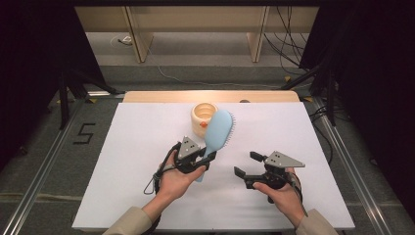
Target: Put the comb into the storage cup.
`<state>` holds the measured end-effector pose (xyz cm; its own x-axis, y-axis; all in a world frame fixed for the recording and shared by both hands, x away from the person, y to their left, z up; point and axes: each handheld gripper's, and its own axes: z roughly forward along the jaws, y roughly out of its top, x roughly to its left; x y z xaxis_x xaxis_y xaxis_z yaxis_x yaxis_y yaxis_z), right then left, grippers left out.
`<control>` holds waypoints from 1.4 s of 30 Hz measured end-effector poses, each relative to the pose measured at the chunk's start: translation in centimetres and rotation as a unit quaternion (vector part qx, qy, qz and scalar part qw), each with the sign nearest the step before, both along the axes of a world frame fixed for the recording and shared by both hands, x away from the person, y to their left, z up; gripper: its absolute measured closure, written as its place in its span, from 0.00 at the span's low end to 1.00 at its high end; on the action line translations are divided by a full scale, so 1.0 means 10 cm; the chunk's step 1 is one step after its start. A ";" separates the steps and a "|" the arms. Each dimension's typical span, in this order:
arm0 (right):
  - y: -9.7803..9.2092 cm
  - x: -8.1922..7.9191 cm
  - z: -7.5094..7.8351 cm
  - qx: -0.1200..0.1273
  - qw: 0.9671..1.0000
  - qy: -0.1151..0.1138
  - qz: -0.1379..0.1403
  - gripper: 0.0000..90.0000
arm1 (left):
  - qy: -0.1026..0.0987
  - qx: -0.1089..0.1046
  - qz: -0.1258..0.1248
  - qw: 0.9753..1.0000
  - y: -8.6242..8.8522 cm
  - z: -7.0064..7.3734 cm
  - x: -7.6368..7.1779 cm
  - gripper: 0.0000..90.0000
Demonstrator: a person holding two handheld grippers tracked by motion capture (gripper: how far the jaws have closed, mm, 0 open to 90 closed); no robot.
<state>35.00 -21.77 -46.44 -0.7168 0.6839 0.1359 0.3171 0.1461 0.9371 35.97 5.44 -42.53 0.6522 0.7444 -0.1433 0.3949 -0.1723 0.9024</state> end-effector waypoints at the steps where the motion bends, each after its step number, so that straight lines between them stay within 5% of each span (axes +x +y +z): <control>1: 0.01 0.00 0.00 0.000 1.000 0.001 0.001 0.16 | 0.000 0.000 0.000 1.000 0.00 0.00 0.00 0.77; 42: 0.27 -0.01 0.00 0.004 1.000 0.001 0.022 0.16 | -0.005 -0.003 -0.005 1.000 -0.10 -0.01 -0.03 0.77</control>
<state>34.94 -19.03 -46.41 -0.7459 0.6508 0.1419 0.3121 0.1533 0.9376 35.70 4.44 -42.67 0.6607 0.7371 -0.1420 0.3850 -0.1703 0.9071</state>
